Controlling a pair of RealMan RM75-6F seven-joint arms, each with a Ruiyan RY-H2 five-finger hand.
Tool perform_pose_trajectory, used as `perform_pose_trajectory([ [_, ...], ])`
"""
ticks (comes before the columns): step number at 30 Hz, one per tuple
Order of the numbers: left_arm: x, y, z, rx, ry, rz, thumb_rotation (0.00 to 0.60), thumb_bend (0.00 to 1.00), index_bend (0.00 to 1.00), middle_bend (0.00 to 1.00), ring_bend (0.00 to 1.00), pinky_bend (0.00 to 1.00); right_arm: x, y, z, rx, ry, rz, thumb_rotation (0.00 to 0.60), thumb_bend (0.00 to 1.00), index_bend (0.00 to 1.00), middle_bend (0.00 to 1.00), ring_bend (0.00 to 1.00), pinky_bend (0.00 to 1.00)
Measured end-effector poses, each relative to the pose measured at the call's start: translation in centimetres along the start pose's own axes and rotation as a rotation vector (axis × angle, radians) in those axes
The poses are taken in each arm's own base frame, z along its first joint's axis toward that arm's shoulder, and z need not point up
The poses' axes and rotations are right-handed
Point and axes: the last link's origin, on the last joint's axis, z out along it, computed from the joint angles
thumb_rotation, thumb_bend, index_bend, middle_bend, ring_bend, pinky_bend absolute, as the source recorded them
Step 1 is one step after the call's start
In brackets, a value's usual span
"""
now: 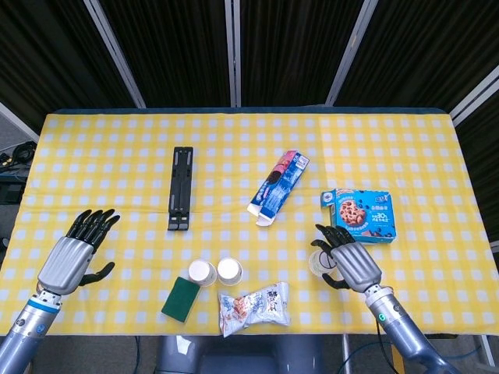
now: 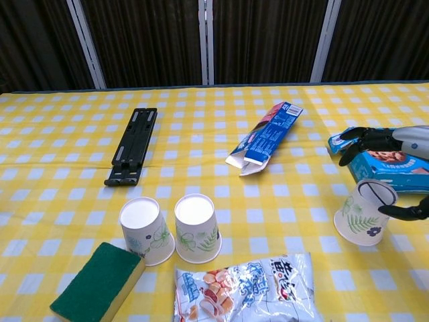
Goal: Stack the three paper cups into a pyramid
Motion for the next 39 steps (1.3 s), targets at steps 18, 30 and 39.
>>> perform_pose_trajectory([
  [18, -0.1, 0.0, 0.1, -0.002, -0.010, -0.002, 0.600, 0.30, 0.00, 0.00, 0.00, 0.00, -0.7, 1.4, 0.4, -0.096, -0.060, -0.045, 0.600, 0.24, 0.31, 0.01, 0.00, 0.00],
  [30, -0.1, 0.0, 0.1, 0.000, -0.011, -0.004, 0.600, 0.30, 0.00, 0.00, 0.00, 0.00, -0.9, 1.7, 0.7, -0.098, -0.022, -0.033, 0.600, 0.25, 0.44, 0.12, 0.00, 0.00],
  [39, 0.0, -0.1, 0.1, 0.004, -0.008, -0.005, 0.600, 0.30, 0.00, 0.00, 0.00, 0.00, 0.3, 0.3, 1.0, -0.054, 0.027, -0.023, 0.600, 0.25, 0.44, 0.12, 0.00, 0.00],
])
